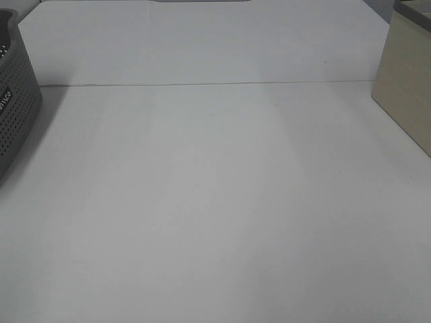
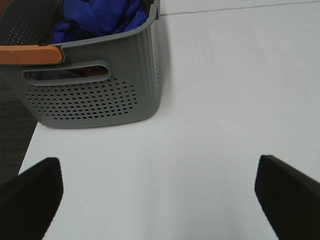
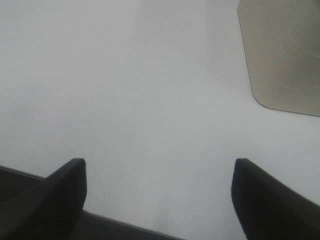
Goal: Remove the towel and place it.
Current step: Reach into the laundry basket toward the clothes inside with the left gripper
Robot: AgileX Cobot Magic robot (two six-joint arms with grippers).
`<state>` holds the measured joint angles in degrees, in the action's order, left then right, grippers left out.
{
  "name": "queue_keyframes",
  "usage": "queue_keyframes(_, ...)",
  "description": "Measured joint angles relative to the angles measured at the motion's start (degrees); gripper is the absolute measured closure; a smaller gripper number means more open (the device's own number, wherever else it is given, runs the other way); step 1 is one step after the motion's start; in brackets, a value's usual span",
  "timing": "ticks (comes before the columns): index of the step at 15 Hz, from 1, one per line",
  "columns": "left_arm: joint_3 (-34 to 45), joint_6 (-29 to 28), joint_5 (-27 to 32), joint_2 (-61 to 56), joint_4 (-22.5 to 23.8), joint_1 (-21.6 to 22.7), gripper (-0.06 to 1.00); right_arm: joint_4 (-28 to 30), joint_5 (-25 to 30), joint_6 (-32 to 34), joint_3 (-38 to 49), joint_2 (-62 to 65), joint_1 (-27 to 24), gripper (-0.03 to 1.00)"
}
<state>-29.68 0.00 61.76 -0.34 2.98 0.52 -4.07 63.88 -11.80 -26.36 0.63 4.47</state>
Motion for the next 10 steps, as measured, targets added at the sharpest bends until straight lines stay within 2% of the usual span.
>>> queue_keyframes(10, 0.00, 0.00, 0.00, 0.00, 0.00, 0.00, -0.05, 0.00, 0.00, 0.00, 0.00, 0.00, 0.00, 0.19)
